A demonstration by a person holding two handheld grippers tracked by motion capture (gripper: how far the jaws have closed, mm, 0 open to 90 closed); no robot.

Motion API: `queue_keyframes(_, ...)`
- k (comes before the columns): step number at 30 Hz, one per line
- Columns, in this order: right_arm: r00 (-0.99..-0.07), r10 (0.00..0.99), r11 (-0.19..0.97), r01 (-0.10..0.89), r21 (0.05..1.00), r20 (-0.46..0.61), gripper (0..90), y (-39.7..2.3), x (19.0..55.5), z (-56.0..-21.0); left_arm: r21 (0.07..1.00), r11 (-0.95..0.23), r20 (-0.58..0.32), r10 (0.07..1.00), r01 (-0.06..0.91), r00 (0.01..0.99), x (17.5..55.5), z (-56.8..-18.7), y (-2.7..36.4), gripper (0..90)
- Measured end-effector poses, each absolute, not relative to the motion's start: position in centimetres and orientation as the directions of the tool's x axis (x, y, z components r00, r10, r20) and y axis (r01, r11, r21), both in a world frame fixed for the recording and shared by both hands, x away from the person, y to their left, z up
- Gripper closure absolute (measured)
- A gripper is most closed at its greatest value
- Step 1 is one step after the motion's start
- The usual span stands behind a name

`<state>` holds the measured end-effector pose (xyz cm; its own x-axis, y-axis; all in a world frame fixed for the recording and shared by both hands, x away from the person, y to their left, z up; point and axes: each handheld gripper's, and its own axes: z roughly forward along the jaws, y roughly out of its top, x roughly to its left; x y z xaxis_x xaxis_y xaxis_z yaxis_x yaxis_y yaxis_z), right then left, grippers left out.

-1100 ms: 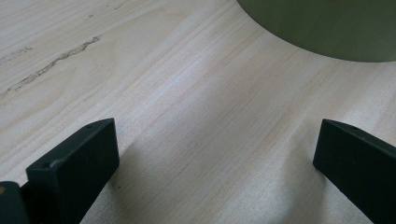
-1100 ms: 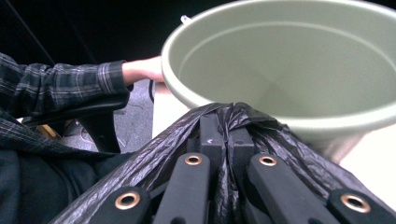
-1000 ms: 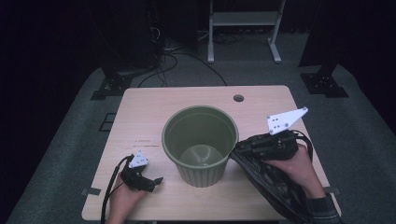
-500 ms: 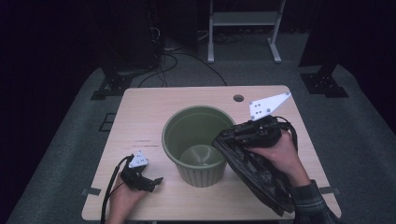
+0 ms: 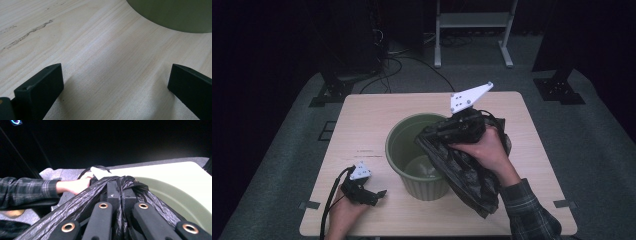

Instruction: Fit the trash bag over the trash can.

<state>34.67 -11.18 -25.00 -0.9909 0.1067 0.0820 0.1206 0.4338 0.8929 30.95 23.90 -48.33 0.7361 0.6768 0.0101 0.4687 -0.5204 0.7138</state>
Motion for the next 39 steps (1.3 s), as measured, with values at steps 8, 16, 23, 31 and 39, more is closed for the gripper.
queue_keyframes(8, -0.991, 0.081, 0.427, 0.131, 0.895, 0.106, 87.8, -8.0, 36.3, -24.6, 0.714, -0.522, 0.011, 0.675, 0.467, 0.738, 30.9, -48.3, 23.9, 0.0)
queue_keyframes(16, -0.990, 0.028, 0.427, 0.134, 0.894, 0.135, 87.4, -3.9, 37.4, -24.6, 0.714, -0.523, 0.010, 0.673, 0.466, 0.740, 30.9, -48.3, 23.9, 0.0)
queue_keyframes(23, -0.986, -0.027, 0.425, 0.137, 0.895, 0.164, 86.2, -0.5, 37.6, -25.3, 0.714, -0.524, 0.010, 0.671, 0.465, 0.742, 30.9, -48.3, 23.8, 0.0)
queue_keyframes(31, -0.987, -0.014, 0.427, 0.140, 0.893, 0.161, 84.3, -0.5, 37.6, -25.6, 0.714, -0.525, 0.010, 0.670, 0.464, 0.742, 30.9, -48.3, 23.8, 0.0)
queue_keyframes(39, -0.985, 0.080, 0.441, 0.174, 0.881, 0.154, 77.3, -3.8, 38.0, -26.3, 0.714, -0.524, 0.010, 0.670, 0.463, 0.742, 30.9, -48.3, 23.8, 0.0)
